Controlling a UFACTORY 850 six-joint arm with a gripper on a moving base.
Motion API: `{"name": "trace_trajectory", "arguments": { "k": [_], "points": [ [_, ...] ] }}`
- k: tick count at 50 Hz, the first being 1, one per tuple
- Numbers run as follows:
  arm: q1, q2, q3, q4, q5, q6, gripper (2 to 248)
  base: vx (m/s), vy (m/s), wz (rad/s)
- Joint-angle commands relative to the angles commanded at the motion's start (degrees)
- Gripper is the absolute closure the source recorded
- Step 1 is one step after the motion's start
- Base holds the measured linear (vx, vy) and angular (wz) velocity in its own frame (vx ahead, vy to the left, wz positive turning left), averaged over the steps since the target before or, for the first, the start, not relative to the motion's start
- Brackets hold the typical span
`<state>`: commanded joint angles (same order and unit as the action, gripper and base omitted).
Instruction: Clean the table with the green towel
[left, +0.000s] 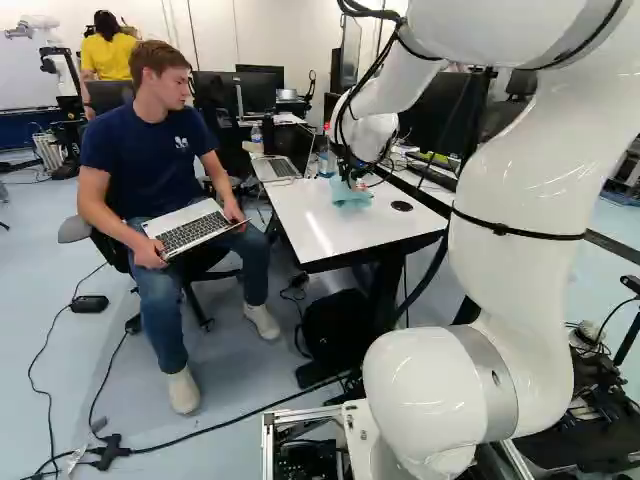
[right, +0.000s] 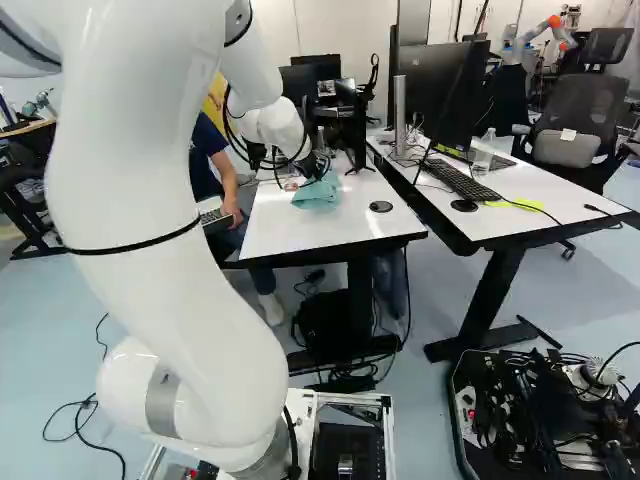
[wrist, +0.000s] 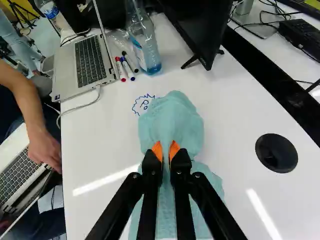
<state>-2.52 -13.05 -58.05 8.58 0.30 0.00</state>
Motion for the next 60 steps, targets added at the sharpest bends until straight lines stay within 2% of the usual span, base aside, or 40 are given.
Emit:
{"name": "trace_trajectory", "arguments": {
  "k": [47, 60],
  "points": [
    [2.32, -12.64, -14.75, 0.0, 0.0, 0.0, 214, 0.0, 0.0, 0.0],
    [2.52, -15.59, -16.81, 0.0, 0.0, 0.0, 214, 0.0, 0.0, 0.0]
  ]
}}
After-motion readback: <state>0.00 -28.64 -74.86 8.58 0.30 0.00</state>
